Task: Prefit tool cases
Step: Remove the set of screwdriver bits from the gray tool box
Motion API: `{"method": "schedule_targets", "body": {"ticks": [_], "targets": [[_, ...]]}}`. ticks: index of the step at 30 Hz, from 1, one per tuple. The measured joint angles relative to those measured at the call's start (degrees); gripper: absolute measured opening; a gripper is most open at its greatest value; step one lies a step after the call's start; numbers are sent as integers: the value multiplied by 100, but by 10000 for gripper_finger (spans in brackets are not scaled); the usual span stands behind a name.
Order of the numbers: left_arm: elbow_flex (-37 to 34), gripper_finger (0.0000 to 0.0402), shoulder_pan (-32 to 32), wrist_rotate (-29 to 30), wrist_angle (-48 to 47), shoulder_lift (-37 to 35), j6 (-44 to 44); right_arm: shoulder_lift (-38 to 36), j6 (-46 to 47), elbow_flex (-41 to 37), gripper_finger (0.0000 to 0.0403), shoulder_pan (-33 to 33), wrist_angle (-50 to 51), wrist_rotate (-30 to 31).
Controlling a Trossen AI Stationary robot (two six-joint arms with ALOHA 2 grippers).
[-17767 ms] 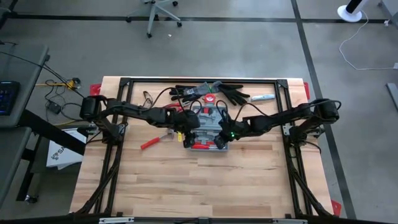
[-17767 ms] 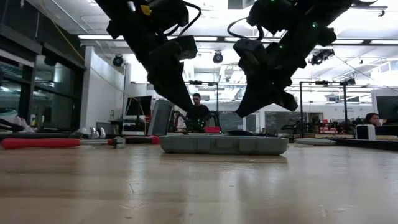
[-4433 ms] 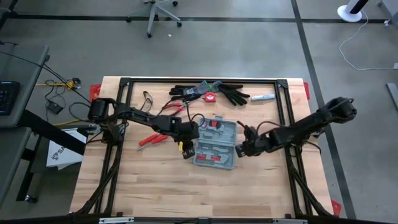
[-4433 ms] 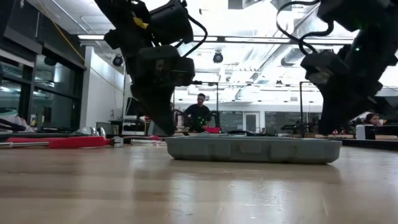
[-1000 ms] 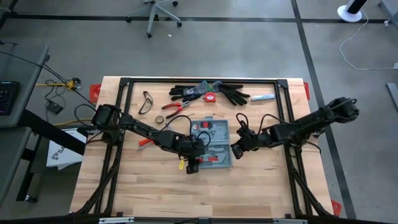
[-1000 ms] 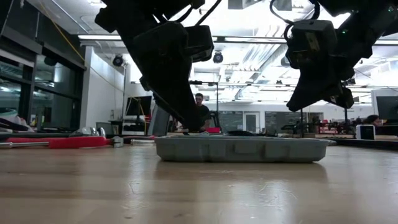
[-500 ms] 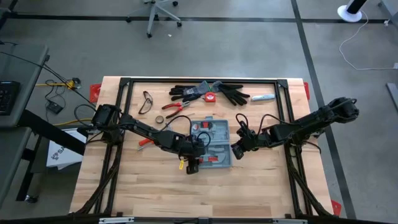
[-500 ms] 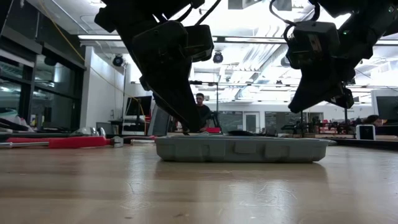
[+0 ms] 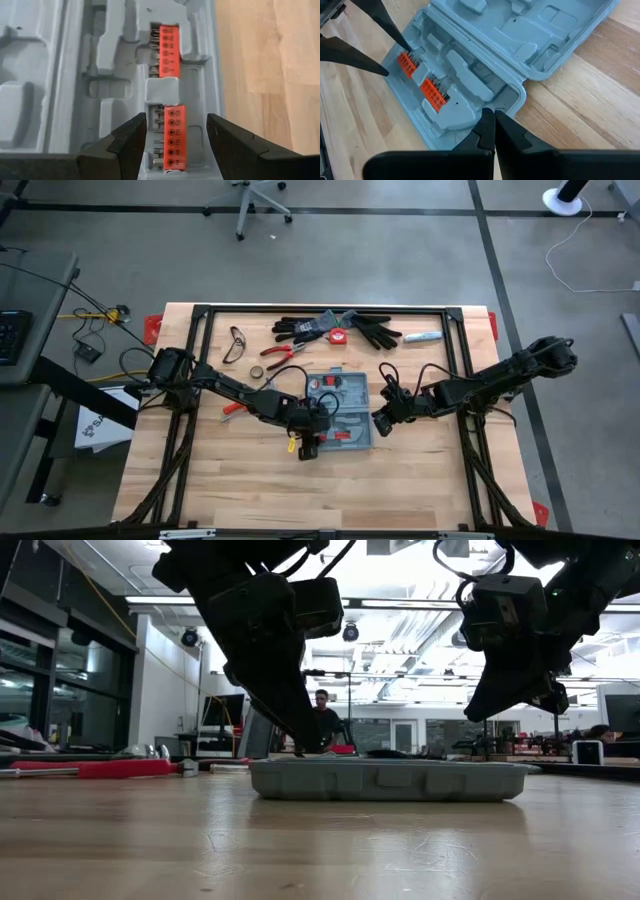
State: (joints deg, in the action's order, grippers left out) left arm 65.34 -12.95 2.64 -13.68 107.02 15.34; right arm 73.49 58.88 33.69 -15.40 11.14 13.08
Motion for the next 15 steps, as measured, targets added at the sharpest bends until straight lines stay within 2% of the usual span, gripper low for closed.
{"method": "schedule_targets", "body": {"ticks": [8,13,15], "targets": [[-4,197,-72,-24,-377,209,-51,7,-1,0,0,0,7,0],[7,197,-100,3,-101,413,-59,9,2,0,0,0,43,2],[4,197,-101,201,-31,413,-65,11,12,0,0,0,48,2]]}}
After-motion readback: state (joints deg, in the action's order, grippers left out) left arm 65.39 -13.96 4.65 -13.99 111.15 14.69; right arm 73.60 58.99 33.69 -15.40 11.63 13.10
